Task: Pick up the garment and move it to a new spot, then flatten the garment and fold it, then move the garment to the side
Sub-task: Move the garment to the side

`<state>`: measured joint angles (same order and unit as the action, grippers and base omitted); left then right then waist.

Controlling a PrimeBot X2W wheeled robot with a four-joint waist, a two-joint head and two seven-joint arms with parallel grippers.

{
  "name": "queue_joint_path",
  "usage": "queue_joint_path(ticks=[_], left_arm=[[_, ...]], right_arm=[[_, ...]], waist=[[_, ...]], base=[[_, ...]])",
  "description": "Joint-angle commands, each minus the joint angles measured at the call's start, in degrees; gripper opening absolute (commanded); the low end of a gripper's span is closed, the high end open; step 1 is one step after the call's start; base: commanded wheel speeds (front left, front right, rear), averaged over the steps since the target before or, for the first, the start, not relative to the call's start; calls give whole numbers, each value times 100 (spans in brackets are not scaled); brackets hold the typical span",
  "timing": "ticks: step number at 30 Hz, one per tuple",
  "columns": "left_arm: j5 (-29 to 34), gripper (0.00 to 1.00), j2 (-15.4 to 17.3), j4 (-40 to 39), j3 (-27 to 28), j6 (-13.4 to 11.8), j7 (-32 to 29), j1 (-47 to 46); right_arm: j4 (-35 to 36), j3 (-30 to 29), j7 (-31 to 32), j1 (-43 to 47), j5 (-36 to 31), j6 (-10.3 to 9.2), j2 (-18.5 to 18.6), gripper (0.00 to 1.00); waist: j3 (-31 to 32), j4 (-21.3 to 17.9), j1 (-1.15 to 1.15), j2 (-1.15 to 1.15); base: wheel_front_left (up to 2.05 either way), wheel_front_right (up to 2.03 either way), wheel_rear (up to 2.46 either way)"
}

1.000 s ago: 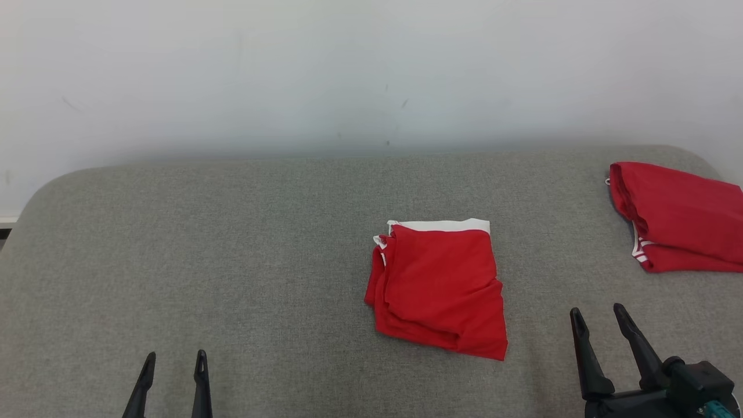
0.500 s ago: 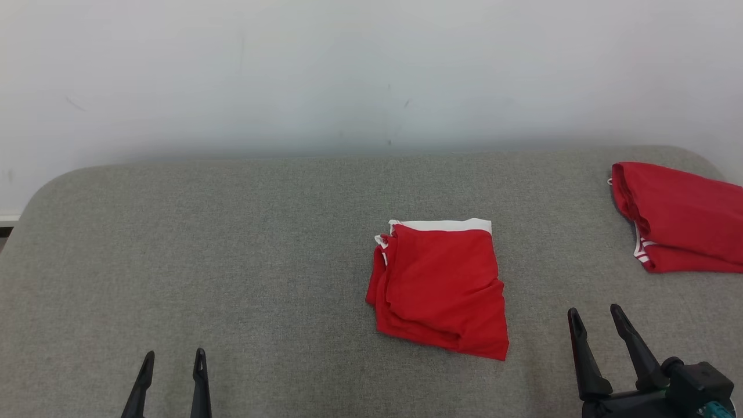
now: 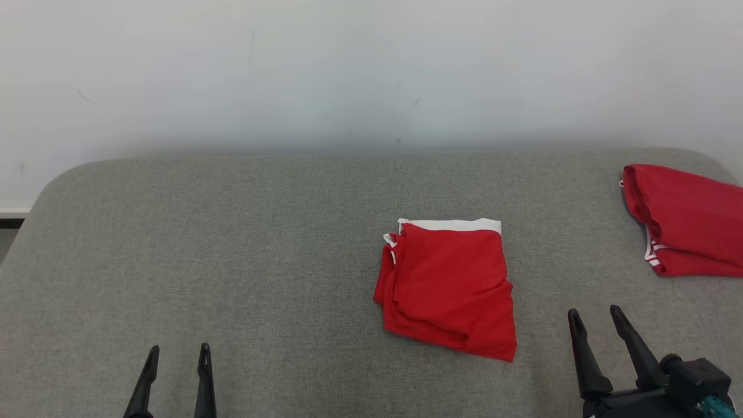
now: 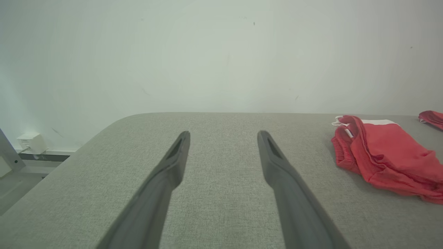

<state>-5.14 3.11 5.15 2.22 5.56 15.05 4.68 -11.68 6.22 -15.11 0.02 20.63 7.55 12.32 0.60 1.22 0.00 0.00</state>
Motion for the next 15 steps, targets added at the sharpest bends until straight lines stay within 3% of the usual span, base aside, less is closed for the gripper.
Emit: queue_joint_path(ticks=[1, 15], left_arm=[[-16, 100, -11, -8, -3, -2, 16, -10], [-31, 100, -18, 94, -339, 26, 16, -452]], right_arm=[[-52, 54, 0, -125, 10, -17, 81, 100], [-1683, 502, 483, -1796, 450, -17, 421, 100]], waist=[[-28, 33, 0, 0], [-582, 619, 0, 0]], base=[[0, 0, 0], [0, 0, 0]])
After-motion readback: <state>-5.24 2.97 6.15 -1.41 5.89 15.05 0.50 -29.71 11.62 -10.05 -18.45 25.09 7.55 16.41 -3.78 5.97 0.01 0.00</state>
